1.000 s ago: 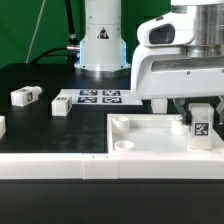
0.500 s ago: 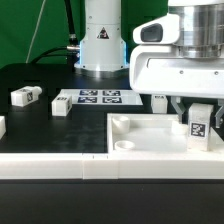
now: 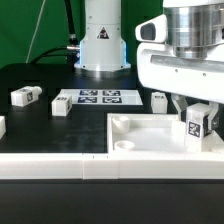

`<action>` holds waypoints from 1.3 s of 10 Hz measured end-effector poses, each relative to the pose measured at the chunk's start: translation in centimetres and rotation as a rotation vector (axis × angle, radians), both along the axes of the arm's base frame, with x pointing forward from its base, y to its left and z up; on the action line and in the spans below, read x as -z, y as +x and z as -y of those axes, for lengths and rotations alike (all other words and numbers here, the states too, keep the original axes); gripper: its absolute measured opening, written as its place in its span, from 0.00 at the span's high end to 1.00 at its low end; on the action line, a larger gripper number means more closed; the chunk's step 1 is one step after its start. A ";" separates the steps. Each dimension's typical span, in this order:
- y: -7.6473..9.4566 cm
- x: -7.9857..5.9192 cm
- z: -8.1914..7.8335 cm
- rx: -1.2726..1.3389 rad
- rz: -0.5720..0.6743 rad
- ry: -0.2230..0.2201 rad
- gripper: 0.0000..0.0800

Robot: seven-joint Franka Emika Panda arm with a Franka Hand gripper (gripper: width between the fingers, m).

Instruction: Assemble one leg

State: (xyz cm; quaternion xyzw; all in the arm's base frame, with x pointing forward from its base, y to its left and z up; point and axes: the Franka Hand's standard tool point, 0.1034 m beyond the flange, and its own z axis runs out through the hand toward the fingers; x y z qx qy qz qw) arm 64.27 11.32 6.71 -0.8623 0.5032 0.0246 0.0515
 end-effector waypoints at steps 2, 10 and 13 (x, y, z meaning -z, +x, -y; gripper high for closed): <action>-0.1 0.0 -0.1 0.265 -0.029 -0.001 0.64; -0.2 -0.2 -0.2 0.822 -0.087 -0.005 0.64; -0.3 -0.1 -0.4 0.803 -0.087 -0.003 0.23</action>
Offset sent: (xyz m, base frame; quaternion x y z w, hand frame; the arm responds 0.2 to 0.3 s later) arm -0.0064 -0.0065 -0.0004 -0.0245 0.0415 0.3306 0.9425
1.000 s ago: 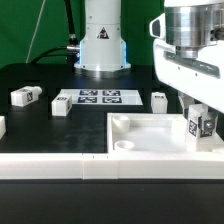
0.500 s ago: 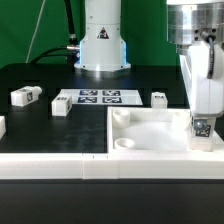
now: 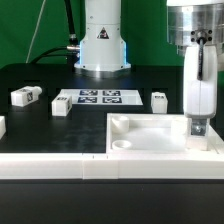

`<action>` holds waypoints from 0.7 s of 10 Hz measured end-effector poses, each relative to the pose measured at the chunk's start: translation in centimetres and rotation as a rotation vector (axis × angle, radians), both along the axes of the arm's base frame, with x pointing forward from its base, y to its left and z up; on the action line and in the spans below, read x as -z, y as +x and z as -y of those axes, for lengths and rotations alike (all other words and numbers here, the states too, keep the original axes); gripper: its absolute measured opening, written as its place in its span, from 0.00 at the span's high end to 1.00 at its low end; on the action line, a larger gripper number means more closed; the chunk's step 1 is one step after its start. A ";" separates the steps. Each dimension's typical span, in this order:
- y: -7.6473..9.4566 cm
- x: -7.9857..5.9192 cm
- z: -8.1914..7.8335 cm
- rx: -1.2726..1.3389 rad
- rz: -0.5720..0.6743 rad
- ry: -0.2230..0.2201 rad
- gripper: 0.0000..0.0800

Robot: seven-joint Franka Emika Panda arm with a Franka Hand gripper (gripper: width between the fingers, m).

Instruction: Assemble one leg

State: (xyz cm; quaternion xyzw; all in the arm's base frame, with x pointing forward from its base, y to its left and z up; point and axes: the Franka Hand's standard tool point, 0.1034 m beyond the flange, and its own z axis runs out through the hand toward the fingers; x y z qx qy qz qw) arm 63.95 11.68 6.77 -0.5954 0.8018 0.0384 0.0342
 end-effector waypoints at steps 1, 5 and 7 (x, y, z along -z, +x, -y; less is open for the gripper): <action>0.0 0.0 0.0 -0.003 0.000 0.000 0.23; -0.1 0.2 -0.1 -0.007 -0.002 -0.001 0.19; -0.1 0.2 -0.2 -0.009 -0.002 -0.001 0.19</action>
Offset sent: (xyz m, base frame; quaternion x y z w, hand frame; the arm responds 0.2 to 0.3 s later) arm 0.0000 0.0000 0.0000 0.0000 0.0000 0.0000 1.0000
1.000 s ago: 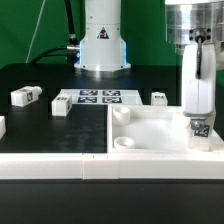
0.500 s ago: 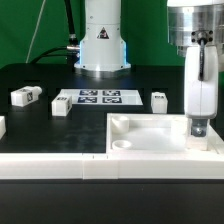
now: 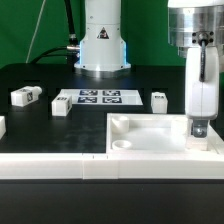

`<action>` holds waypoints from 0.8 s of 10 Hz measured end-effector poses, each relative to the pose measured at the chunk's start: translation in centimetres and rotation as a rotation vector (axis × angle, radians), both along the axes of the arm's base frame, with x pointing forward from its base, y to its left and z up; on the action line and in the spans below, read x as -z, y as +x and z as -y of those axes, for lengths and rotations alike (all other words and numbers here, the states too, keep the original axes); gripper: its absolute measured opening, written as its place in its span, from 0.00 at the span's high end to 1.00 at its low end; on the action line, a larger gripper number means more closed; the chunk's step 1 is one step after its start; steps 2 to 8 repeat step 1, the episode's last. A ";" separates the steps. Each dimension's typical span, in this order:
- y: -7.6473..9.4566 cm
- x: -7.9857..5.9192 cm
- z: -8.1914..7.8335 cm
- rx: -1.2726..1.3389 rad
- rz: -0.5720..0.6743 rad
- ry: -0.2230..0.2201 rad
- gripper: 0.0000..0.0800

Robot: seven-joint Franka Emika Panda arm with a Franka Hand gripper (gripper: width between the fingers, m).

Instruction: Assemble one leg

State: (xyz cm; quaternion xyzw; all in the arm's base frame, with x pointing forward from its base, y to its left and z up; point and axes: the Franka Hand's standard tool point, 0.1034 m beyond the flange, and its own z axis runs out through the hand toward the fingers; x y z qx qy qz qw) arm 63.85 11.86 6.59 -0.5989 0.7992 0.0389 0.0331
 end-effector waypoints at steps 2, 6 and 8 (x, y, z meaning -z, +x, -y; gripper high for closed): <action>0.0 0.0 0.0 -0.001 0.000 0.000 0.19; 0.0 0.0 0.0 -0.001 0.000 0.000 0.19; 0.0 0.0 0.0 -0.001 0.000 0.000 0.19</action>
Offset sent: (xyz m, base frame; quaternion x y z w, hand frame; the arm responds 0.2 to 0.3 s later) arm 0.0000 0.0000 0.0000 0.0000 0.0000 0.0000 1.0000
